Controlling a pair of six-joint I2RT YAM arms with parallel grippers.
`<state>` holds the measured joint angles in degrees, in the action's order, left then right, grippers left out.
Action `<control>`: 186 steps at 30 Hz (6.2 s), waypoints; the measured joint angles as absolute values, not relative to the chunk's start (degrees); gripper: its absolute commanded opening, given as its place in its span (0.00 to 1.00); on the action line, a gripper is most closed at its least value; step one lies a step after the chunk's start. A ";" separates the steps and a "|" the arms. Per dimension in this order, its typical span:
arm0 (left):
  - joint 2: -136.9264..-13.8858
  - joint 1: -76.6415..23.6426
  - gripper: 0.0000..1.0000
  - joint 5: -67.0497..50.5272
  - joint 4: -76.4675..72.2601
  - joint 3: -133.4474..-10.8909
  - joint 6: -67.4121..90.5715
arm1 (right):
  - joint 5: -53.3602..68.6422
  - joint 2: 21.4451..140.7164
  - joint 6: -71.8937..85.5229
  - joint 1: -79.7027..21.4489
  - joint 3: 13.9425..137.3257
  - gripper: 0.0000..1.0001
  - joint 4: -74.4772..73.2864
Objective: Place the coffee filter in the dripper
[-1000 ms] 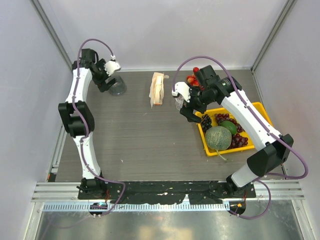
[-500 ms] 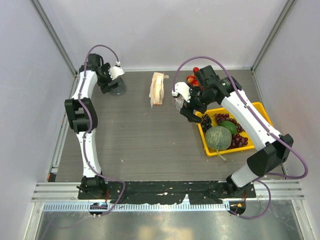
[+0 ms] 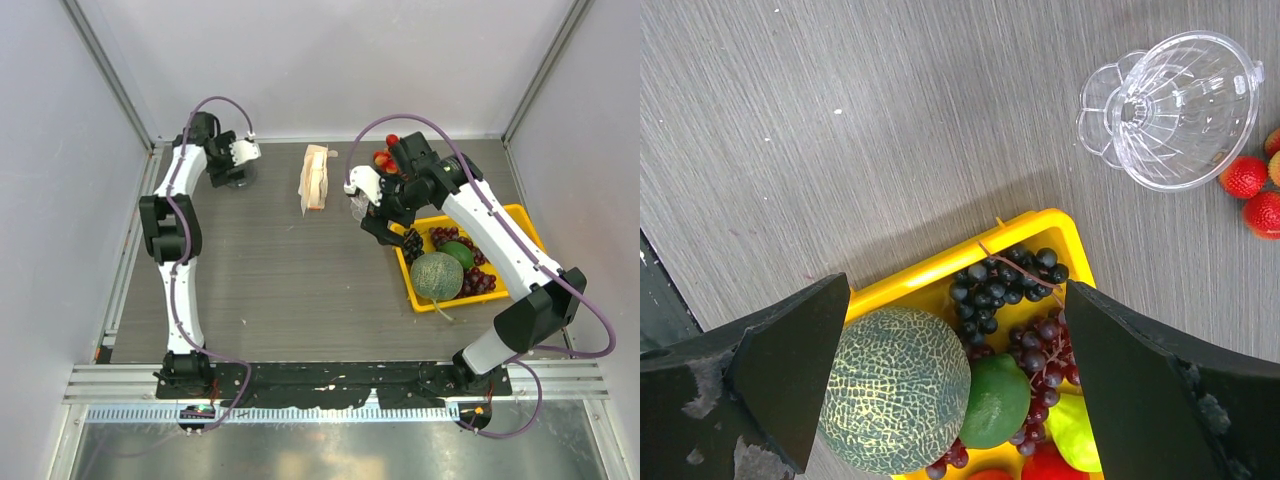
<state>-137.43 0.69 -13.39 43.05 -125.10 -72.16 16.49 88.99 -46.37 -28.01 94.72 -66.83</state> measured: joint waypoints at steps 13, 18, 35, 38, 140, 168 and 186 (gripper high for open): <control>-137.32 -3.88 0.87 -20.40 45.10 -125.97 -65.32 | 16.40 89.38 -46.61 -28.01 94.54 0.95 -67.35; -137.10 -4.43 0.95 -24.45 48.01 -128.27 -61.43 | 16.43 89.41 -46.68 -28.01 94.54 0.95 -67.37; -137.73 -3.73 0.96 -22.46 52.69 -130.69 -59.83 | 16.56 90.06 -46.78 -28.01 94.50 0.95 -67.37; -137.75 -3.73 0.89 -23.33 53.23 -130.67 -60.12 | 16.53 90.06 -46.78 -28.01 94.50 0.95 -67.40; -81.43 -35.94 0.92 -22.20 34.02 -57.58 -44.07 | 27.97 94.19 -31.83 -10.92 92.27 1.00 -53.06; -70.61 -23.75 0.96 -28.56 36.10 -65.82 -24.53 | 17.89 123.79 -3.53 -13.21 115.15 0.78 -34.65; -66.30 -22.09 0.97 -28.01 37.28 -62.87 -24.86 | 12.01 133.53 -5.98 -19.00 121.95 0.56 -39.57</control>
